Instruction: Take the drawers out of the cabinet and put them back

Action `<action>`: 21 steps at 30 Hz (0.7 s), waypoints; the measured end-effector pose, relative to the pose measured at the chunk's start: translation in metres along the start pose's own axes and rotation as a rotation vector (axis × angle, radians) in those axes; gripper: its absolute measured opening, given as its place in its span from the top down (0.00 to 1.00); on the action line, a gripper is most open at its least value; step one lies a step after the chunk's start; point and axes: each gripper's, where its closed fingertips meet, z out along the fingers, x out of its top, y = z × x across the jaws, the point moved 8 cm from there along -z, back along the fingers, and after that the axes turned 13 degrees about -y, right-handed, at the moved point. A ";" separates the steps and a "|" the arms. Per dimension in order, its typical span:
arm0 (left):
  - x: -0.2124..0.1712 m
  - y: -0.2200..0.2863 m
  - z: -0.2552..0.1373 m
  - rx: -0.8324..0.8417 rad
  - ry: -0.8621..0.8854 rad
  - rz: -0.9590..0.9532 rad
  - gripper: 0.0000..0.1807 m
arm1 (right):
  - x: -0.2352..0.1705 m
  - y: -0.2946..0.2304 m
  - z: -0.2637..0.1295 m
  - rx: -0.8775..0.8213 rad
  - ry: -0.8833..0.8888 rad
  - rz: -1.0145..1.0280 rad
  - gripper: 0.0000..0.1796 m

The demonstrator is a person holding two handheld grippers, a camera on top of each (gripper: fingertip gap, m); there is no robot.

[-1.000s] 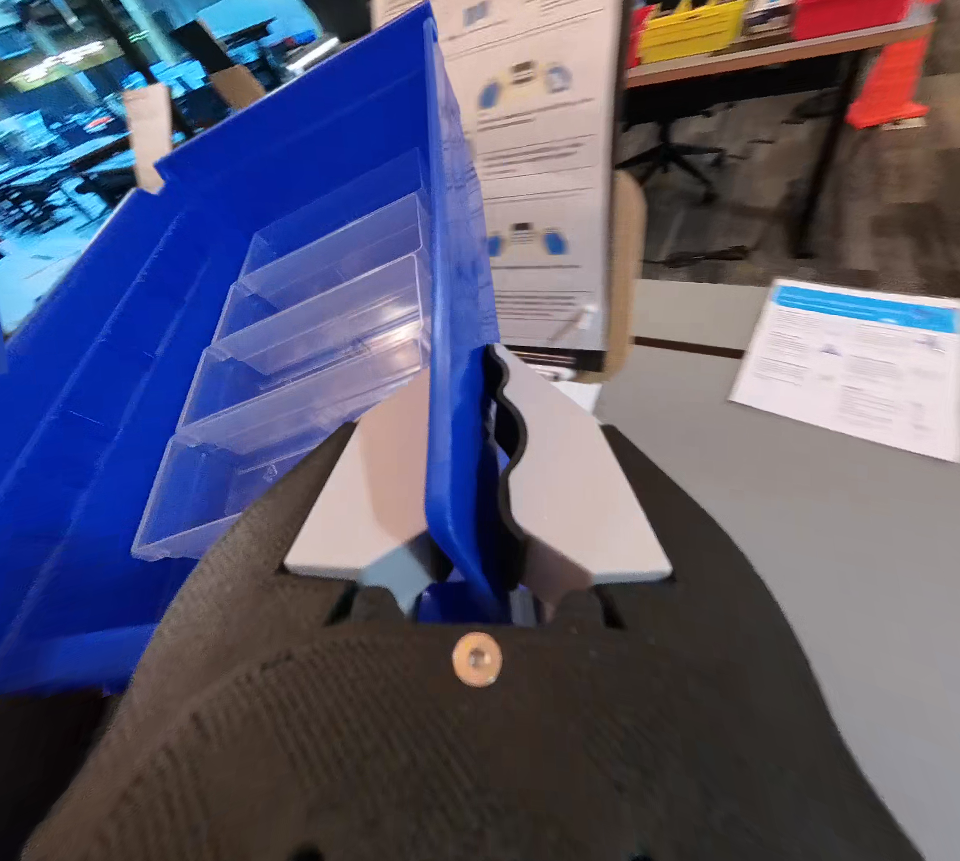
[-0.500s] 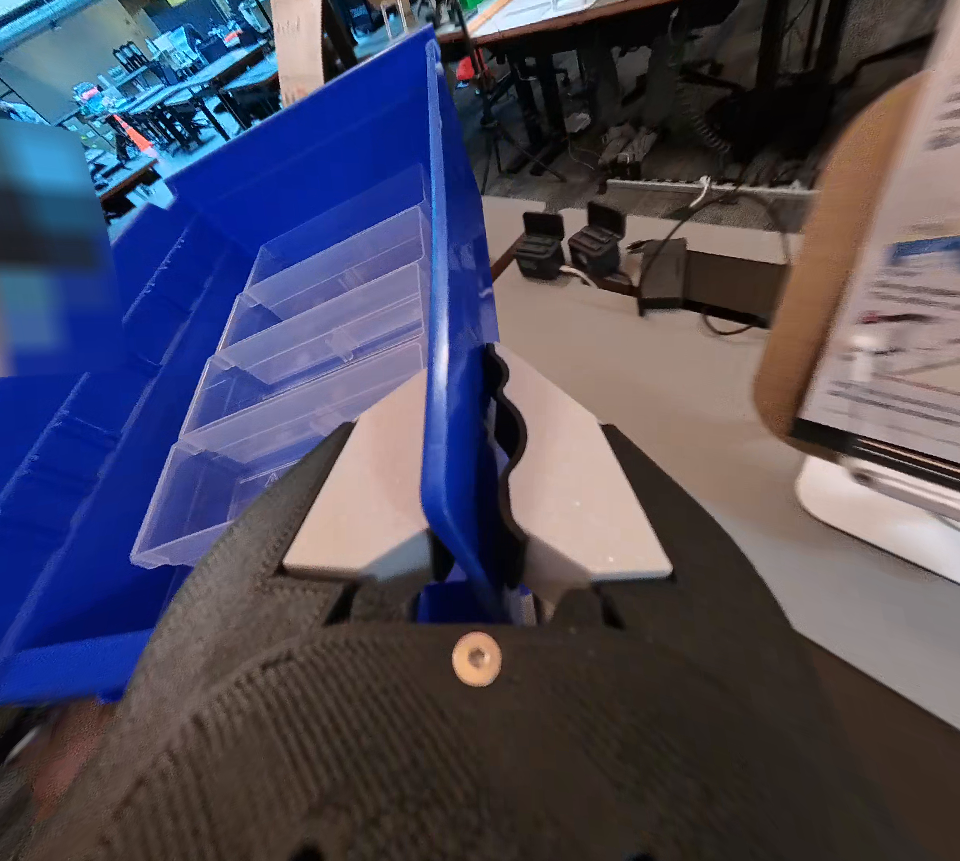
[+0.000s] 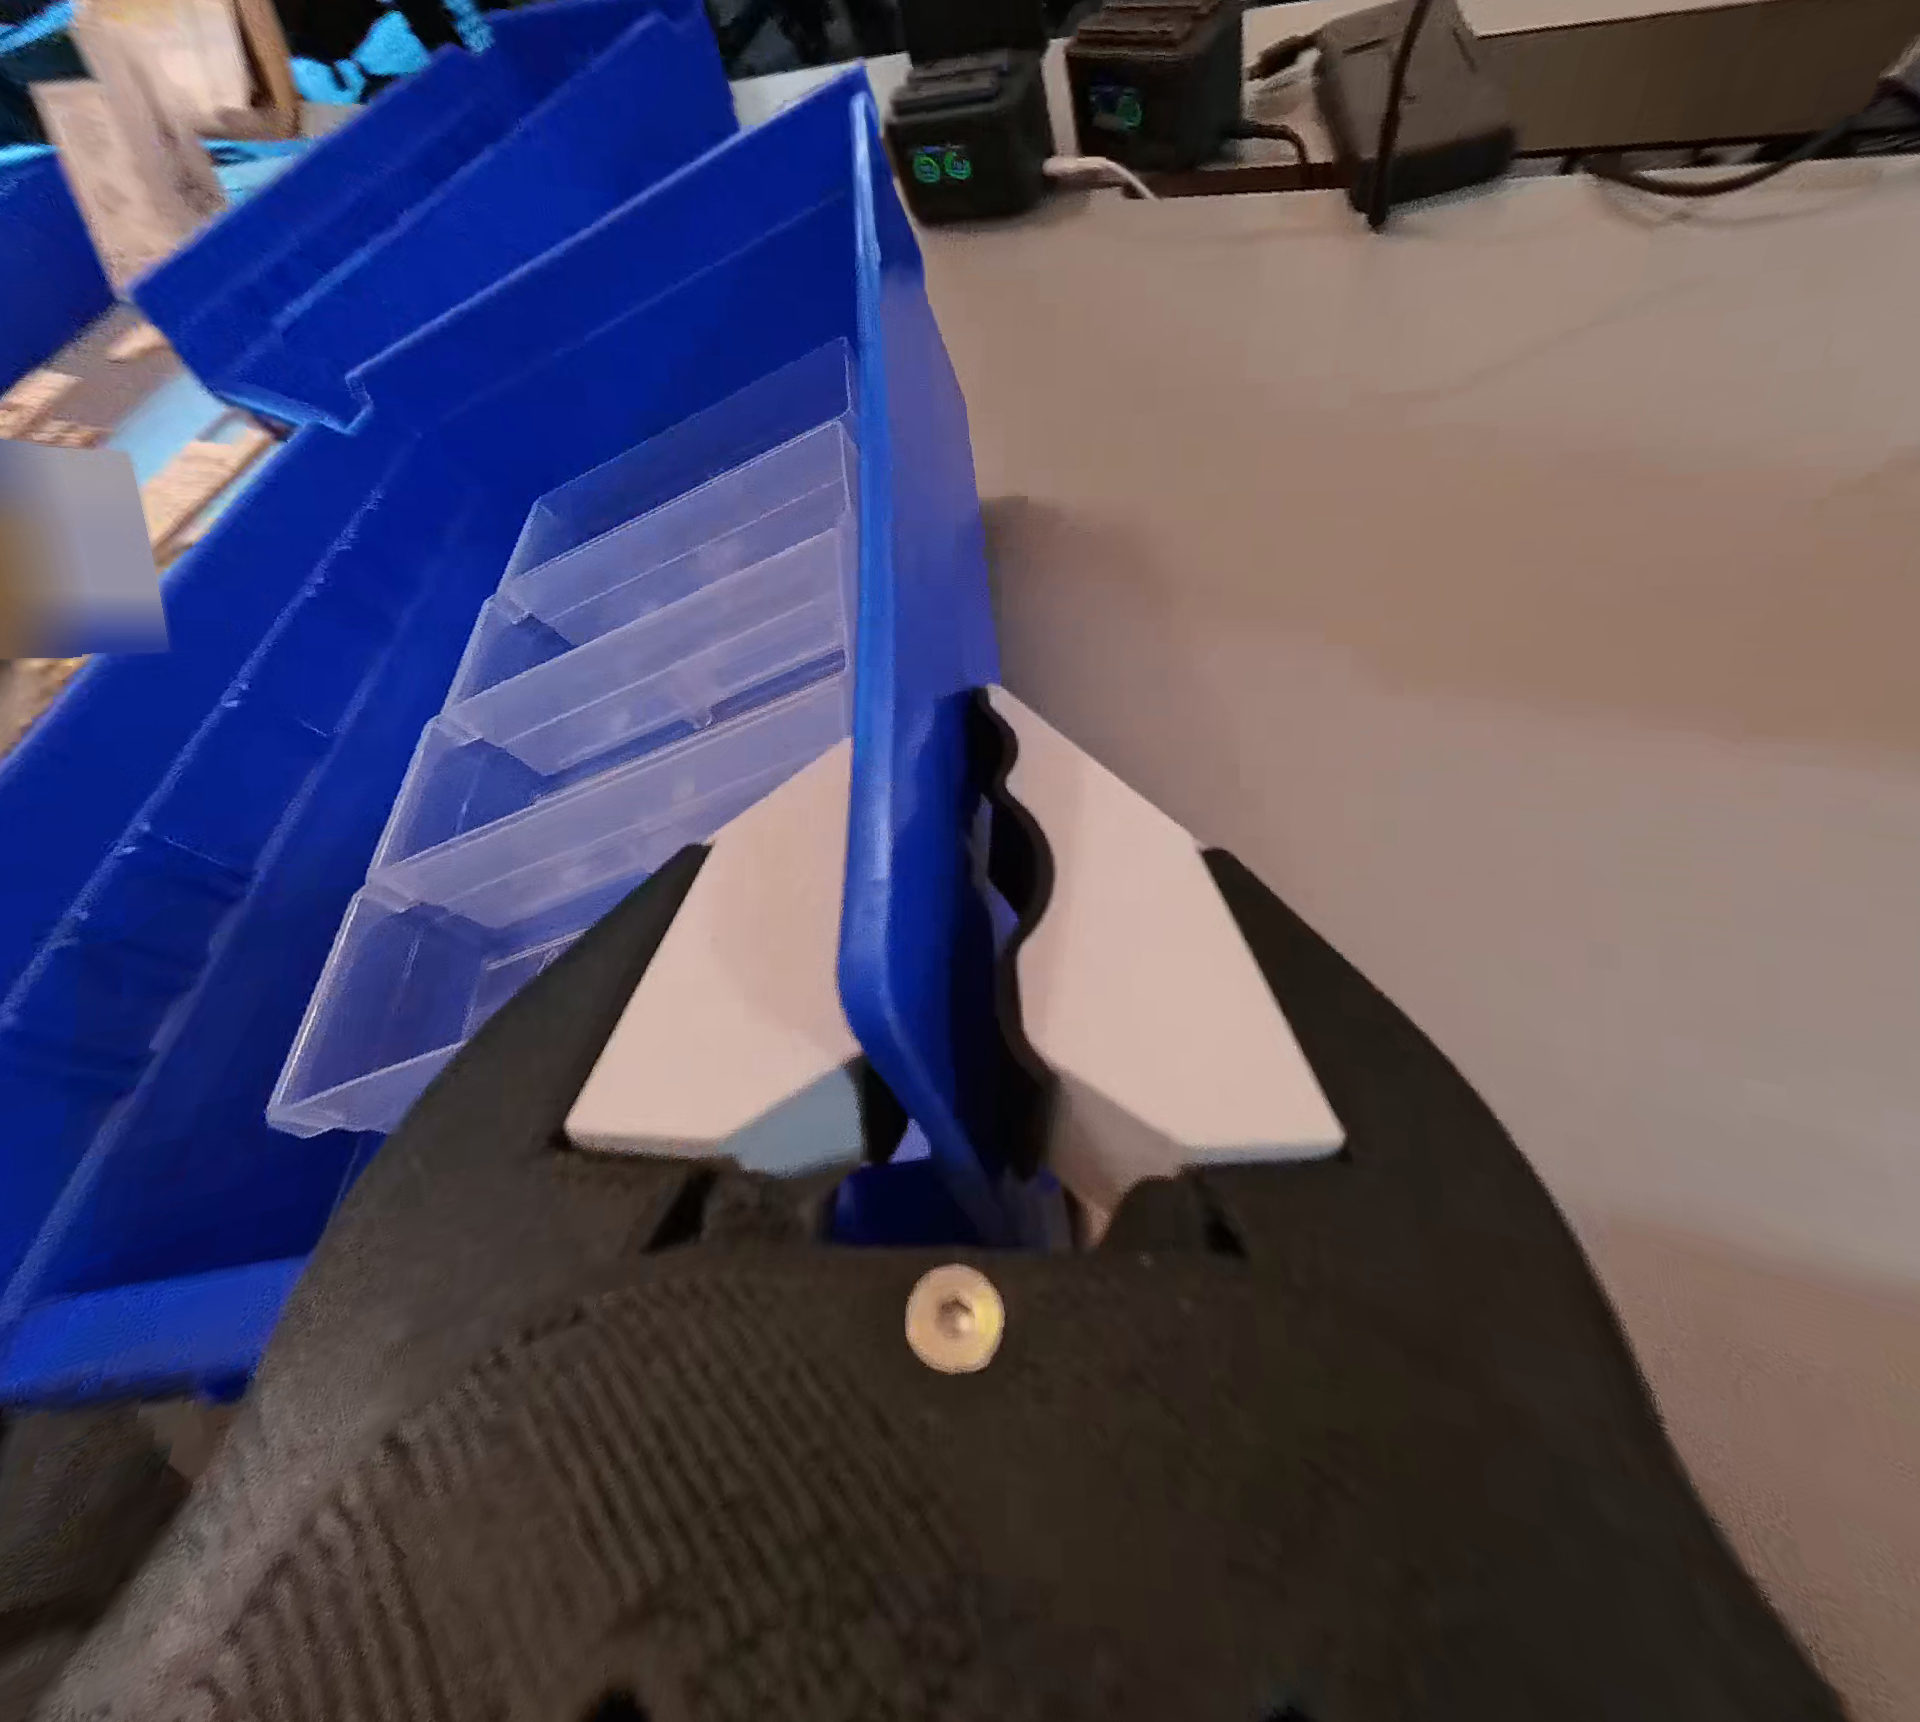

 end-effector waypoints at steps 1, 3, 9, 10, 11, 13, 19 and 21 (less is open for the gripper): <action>0.001 0.001 0.000 0.004 0.005 0.007 0.99 | -0.007 -0.004 0.003 -0.040 0.011 -0.006 0.97; 0.005 0.002 0.000 0.008 0.017 0.008 0.99 | -0.019 -0.015 0.006 -0.101 0.046 -0.006 0.97; 0.013 0.007 0.000 -0.008 0.051 -0.001 0.99 | -0.064 -0.040 0.007 -0.155 0.098 0.066 0.97; 0.014 0.009 -0.002 -0.013 0.056 0.002 0.99 | -0.072 -0.041 0.008 -0.150 0.079 0.080 0.97; 0.015 0.011 -0.003 -0.019 0.062 0.005 0.99 | -0.080 -0.042 0.010 -0.145 0.057 0.093 0.97; 0.018 0.013 -0.004 -0.031 0.071 0.012 0.99 | -0.087 -0.044 0.007 -0.124 0.046 0.101 0.97; 0.032 0.036 -0.005 -0.061 0.091 0.051 0.99 | -0.094 -0.046 -0.009 -0.078 -0.074 0.067 0.94; 0.036 0.049 -0.008 -0.076 0.105 0.082 0.99 | -0.094 -0.045 -0.013 -0.028 -0.095 0.042 0.90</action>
